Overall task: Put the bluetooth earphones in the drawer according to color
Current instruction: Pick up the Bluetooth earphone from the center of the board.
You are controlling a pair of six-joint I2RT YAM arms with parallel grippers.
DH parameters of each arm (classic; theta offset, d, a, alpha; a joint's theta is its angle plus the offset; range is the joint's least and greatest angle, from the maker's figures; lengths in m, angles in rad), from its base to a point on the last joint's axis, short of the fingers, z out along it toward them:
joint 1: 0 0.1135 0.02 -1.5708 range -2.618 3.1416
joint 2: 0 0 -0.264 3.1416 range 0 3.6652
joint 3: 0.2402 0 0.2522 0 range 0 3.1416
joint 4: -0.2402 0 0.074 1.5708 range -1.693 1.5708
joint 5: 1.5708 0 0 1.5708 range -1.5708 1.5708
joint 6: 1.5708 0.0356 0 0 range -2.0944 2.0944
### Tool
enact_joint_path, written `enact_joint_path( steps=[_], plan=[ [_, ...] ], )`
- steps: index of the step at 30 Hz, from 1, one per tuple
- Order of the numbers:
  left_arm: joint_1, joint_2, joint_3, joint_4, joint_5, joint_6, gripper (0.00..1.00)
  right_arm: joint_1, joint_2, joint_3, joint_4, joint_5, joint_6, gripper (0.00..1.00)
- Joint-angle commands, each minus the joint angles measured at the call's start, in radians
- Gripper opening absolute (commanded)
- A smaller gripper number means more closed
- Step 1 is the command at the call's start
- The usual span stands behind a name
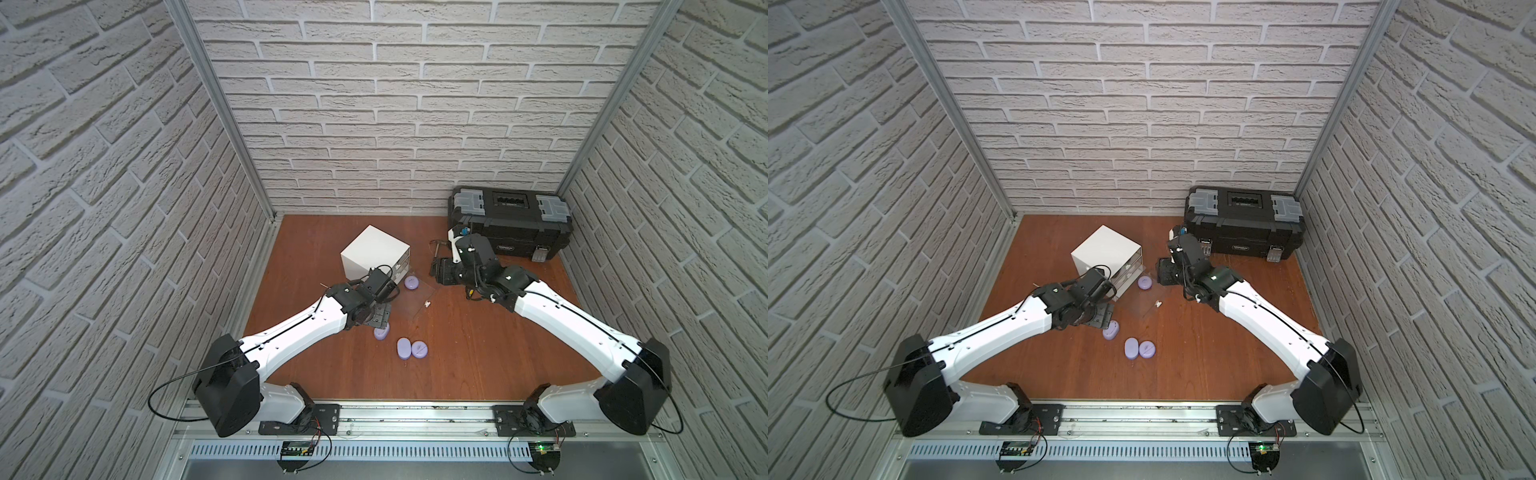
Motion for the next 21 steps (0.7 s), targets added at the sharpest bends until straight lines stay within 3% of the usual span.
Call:
enact_joint_path(
  steps=[1,9,15,21],
  plan=[
    [-0.035,0.047,-0.005,0.095,-0.050,-0.045,0.84,-0.009,-0.050,-0.045,-0.067,0.030,0.005,0.63],
    [-0.083,0.160,-0.014,0.160,-0.033,-0.058,0.81,-0.039,-0.078,-0.071,-0.075,0.006,-0.001,0.63],
    [-0.086,0.154,-0.052,0.169,-0.022,-0.056,0.79,-0.050,-0.063,-0.087,-0.045,-0.027,0.003,0.63],
    [-0.075,0.161,-0.079,0.177,0.013,-0.049,0.70,-0.054,-0.050,-0.101,-0.032,-0.039,0.008,0.63]
  ],
)
